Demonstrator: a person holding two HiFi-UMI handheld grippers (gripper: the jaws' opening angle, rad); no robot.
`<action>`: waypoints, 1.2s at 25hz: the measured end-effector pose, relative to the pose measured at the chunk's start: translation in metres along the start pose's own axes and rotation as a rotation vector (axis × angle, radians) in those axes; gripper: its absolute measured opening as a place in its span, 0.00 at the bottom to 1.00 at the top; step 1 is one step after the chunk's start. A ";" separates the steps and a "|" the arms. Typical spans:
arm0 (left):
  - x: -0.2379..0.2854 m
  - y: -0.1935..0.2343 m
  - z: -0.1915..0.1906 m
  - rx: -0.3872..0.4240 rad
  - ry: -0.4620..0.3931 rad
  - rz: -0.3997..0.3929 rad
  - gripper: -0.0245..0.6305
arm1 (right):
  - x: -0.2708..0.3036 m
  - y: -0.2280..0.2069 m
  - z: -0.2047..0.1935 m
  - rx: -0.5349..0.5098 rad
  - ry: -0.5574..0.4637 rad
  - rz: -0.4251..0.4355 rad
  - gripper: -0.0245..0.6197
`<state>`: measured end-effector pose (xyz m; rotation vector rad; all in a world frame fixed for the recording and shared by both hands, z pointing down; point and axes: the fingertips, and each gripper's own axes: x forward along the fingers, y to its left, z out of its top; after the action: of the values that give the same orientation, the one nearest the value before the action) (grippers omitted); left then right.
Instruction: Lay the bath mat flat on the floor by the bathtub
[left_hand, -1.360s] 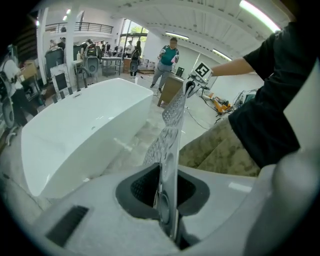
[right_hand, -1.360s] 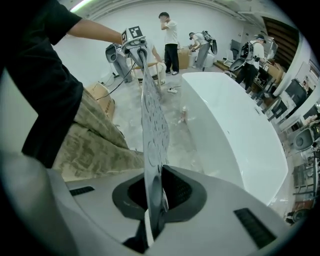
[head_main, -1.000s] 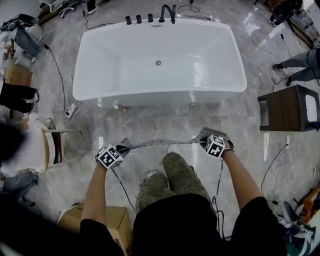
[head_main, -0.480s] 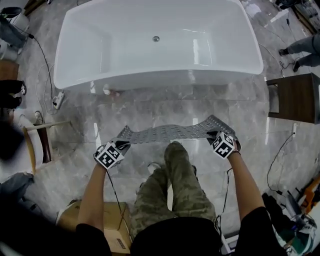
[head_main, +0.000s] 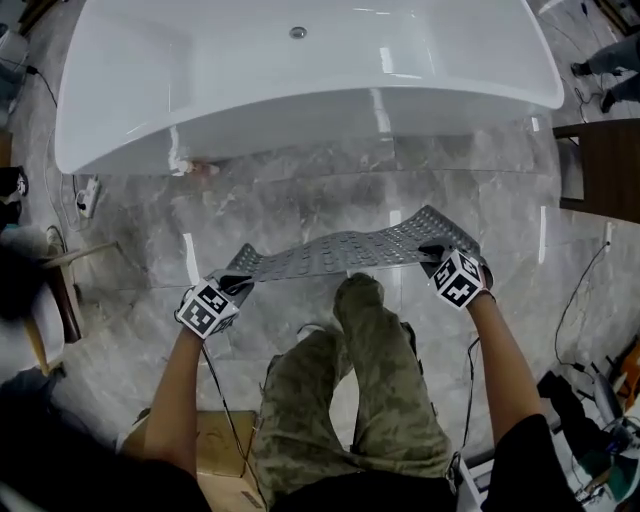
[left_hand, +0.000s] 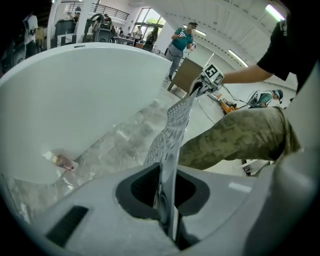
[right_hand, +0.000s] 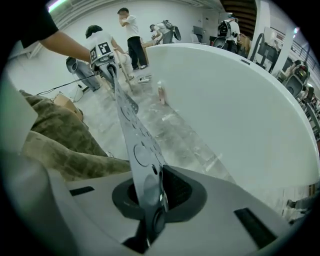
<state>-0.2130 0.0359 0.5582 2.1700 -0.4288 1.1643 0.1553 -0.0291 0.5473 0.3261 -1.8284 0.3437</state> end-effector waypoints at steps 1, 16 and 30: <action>0.009 0.004 -0.004 0.009 0.003 0.003 0.08 | 0.011 0.000 -0.003 0.012 -0.002 0.001 0.08; 0.105 0.059 -0.043 0.103 0.038 0.021 0.08 | 0.138 0.001 -0.046 0.082 -0.072 0.068 0.08; 0.124 0.075 -0.015 0.121 0.082 0.045 0.08 | 0.167 -0.019 -0.066 0.179 -0.129 0.173 0.08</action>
<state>-0.1942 -0.0095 0.6958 2.2161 -0.3821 1.3305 0.1747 -0.0285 0.7266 0.3200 -1.9625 0.6218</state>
